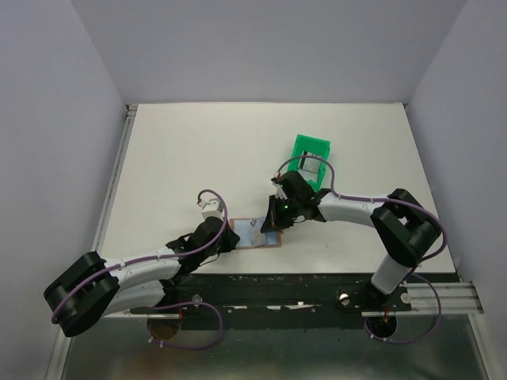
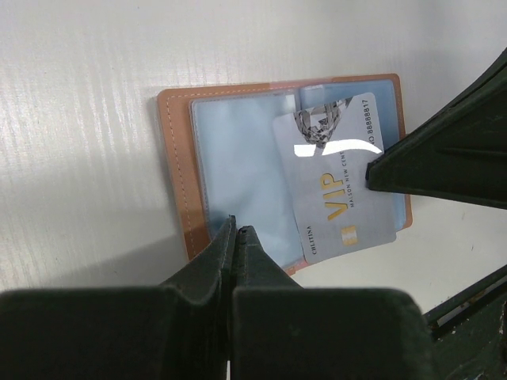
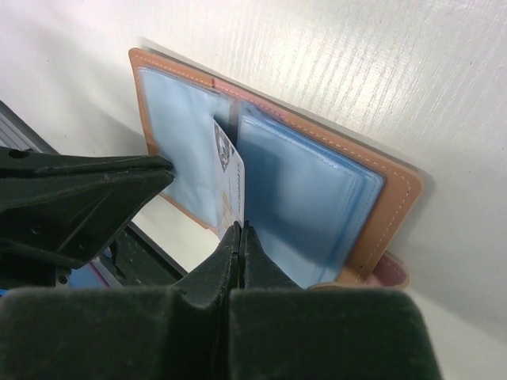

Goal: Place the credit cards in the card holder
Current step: Insert the credit card into the card holder.

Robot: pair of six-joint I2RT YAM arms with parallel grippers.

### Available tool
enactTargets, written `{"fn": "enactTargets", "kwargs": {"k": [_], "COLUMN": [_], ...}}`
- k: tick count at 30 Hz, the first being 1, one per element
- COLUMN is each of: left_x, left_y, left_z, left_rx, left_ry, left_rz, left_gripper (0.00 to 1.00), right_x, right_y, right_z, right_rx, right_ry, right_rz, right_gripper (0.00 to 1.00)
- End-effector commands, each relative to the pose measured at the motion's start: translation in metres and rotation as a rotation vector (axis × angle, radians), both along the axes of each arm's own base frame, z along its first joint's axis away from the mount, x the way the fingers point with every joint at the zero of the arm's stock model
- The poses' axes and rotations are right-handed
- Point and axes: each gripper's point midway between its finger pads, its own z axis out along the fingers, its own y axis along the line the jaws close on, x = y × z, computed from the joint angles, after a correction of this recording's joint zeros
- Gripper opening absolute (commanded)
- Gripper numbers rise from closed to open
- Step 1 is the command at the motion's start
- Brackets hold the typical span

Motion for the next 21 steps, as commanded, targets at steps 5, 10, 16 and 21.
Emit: {"fn": "enactTargets", "kwargs": {"k": [5,10,16,21], "left_x": [-0.028,-0.028,-0.029,-0.029], "left_y": [0.027,0.027,0.027,0.027], "left_z": [-0.037,-0.038,-0.038,-0.038], "left_rx": [0.120,0.118,0.113,0.113], "left_ry": [0.120,0.120,0.120,0.120], "left_rz": [-0.015,-0.014,-0.011,-0.013], "left_gripper": [0.00,0.00,0.00,0.00], "right_x": [0.002,0.003,0.006,0.003], "right_y": [0.003,0.003,0.010,0.013], "right_z": [-0.014,-0.016,-0.014,-0.017], "right_rx": [0.004,0.012,0.046,0.070], "right_ry": [0.026,0.035,0.033,0.059], "right_rz": [-0.064,-0.089,-0.091,-0.097], "right_gripper": [0.00,0.00,0.00,0.00]}}
